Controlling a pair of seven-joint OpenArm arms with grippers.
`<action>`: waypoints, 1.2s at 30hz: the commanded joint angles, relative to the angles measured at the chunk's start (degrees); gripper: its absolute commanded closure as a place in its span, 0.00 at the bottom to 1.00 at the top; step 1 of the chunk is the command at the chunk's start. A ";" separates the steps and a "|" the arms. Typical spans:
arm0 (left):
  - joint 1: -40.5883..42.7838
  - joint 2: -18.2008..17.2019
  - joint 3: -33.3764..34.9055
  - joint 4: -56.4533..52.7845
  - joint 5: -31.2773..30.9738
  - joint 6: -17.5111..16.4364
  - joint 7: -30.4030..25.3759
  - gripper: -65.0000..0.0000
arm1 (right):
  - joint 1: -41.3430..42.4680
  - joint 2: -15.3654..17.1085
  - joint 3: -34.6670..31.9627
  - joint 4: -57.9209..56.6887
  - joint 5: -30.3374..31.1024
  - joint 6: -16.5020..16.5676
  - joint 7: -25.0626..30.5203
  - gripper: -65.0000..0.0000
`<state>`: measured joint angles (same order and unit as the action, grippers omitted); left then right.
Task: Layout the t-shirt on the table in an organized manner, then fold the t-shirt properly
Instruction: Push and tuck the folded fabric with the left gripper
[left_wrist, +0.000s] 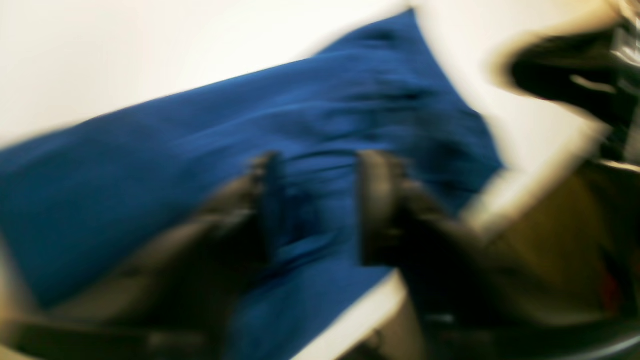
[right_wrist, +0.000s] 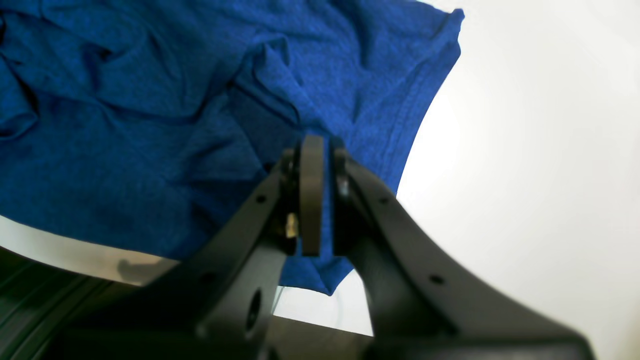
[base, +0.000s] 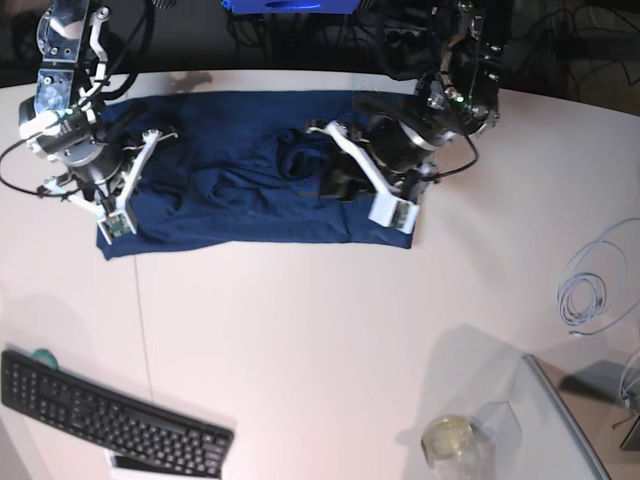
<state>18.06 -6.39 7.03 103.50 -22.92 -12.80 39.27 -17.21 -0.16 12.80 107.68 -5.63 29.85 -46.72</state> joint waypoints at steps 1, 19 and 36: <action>-0.17 0.02 -0.65 1.24 -1.04 -0.08 -1.24 1.00 | 0.11 0.21 0.17 1.20 0.31 0.00 0.70 0.96; -4.22 -1.47 5.59 -9.57 -1.04 1.76 -1.42 1.00 | 0.20 0.21 -0.27 1.20 0.31 0.00 0.70 0.96; -4.66 -1.65 23.17 -6.49 -1.48 1.68 -1.07 1.00 | 0.20 0.21 0.17 1.20 0.31 0.00 0.70 0.96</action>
<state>13.93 -8.05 30.35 95.74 -23.97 -10.90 39.57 -17.37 -0.16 12.75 107.68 -5.61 29.85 -46.74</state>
